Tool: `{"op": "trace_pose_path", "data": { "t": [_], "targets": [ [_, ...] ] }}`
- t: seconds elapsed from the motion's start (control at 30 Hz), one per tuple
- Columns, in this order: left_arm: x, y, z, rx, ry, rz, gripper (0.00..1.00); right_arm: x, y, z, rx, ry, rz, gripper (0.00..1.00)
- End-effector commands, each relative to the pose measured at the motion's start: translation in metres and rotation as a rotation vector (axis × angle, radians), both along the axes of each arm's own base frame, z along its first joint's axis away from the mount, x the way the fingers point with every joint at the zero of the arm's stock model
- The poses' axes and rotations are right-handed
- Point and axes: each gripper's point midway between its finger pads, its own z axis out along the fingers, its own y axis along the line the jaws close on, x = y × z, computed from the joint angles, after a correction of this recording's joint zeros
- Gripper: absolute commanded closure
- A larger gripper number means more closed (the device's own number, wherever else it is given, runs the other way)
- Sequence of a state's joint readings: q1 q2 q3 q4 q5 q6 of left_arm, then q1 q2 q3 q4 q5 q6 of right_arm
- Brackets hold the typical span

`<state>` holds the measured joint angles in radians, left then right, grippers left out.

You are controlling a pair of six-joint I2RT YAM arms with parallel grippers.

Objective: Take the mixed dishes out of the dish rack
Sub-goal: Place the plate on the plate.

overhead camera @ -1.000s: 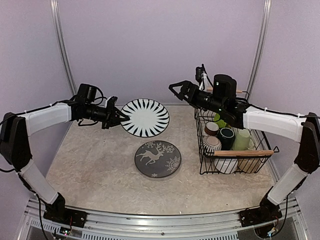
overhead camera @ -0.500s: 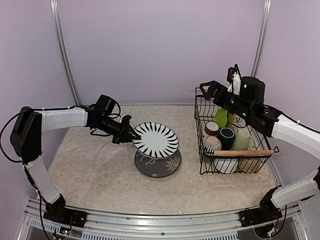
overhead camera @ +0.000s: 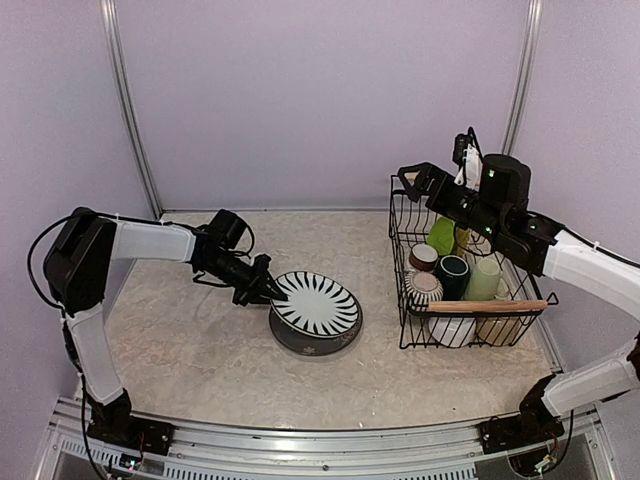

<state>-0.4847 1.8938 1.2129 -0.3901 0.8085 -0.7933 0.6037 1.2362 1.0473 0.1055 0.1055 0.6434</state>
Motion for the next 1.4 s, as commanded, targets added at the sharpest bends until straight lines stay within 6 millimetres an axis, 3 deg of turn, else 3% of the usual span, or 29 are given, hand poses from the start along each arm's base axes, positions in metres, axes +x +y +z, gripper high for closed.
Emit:
{"op": "trace_pose_path", "data": {
  "t": [0.0, 0.33, 0.47, 0.6, 0.9, 1.13, 1.37],
  "targets": [
    [0.007, -0.017, 0.026, -0.107, -0.045, -0.045, 1.0, 0.002, 0.003, -0.003, -0.01, -0.009, 0.011, 0.0],
    [0.005, -0.017, 0.009, -0.071, 0.013, -0.036, 0.99, 0.002, 0.003, -0.004, -0.013, -0.01, 0.012, 0.0],
    [0.005, -0.013, 0.005, -0.032, 0.013, -0.025, 0.86, 0.002, 0.003, -0.005, -0.014, -0.009, 0.012, 0.0],
    [0.006, -0.009, 0.001, 0.017, 0.007, -0.021, 0.82, 0.001, 0.003, -0.005, -0.013, -0.009, 0.013, 0.0],
    [0.007, -0.002, -0.007, 0.088, 0.003, -0.019, 0.49, 0.0, 0.001, -0.004, -0.014, -0.009, 0.009, 0.0],
    [0.008, 0.002, -0.009, 0.128, -0.021, -0.014, 0.29, 0.004, -0.002, -0.012, -0.049, 0.01, -0.015, 0.0],
    [0.012, 0.009, -0.01, 0.206, -0.065, -0.006, 0.16, 0.006, -0.004, -0.016, -0.068, 0.018, -0.033, 0.0]
  ]
}}
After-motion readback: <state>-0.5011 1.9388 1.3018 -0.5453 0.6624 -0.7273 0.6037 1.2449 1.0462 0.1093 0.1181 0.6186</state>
